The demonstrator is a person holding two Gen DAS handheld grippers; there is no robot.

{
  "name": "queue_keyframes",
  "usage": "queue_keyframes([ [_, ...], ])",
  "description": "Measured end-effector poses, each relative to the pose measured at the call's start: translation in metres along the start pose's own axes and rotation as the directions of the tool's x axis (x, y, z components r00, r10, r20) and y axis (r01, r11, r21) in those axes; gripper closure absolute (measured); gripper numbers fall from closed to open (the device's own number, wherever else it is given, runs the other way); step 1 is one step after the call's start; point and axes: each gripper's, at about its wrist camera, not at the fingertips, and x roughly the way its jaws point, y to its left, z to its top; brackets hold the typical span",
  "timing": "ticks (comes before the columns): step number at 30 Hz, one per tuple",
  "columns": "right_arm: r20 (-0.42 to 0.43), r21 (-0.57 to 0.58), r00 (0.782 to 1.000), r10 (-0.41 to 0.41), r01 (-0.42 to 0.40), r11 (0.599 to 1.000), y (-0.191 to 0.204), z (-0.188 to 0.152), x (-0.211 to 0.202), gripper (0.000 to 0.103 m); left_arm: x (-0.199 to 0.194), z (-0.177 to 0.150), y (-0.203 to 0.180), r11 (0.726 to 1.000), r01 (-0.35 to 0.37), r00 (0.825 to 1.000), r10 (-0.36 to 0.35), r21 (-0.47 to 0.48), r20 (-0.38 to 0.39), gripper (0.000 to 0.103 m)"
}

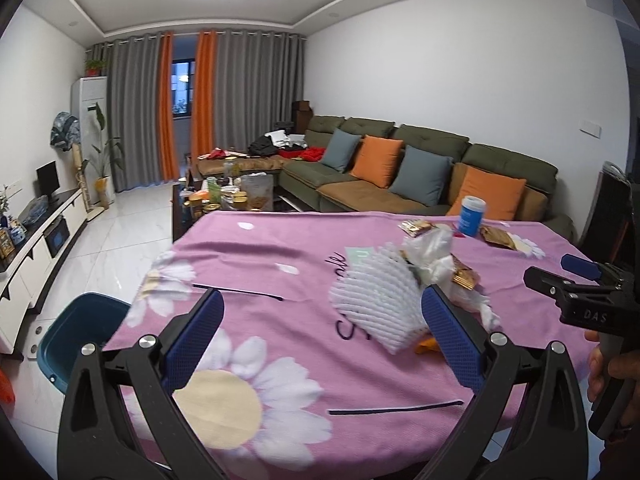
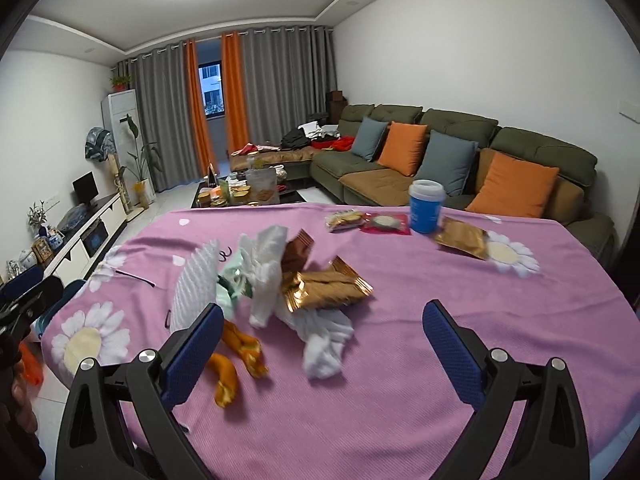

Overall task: Collect trash
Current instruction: 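Grasp a white foam net with the left gripper while the right grasps a white plastic bag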

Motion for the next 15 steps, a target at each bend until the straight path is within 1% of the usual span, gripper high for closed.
queue_keyframes([
  [7, -0.004, -0.013, 1.0, -0.008, 0.008, 1.0, -0.008, -0.02, -0.008, 0.007, 0.012, -0.008, -0.014, 0.999, 0.042, 0.999, -0.042, 0.015, -0.032, 0.006],
  [15, -0.063, -0.002, 0.998, 0.003, -0.003, 1.0, -0.012, -0.027, 0.022, 0.007, 0.046, -0.011, -0.027, 0.997, 0.077, 0.994, -0.075, 0.027, -0.085, 0.006],
])
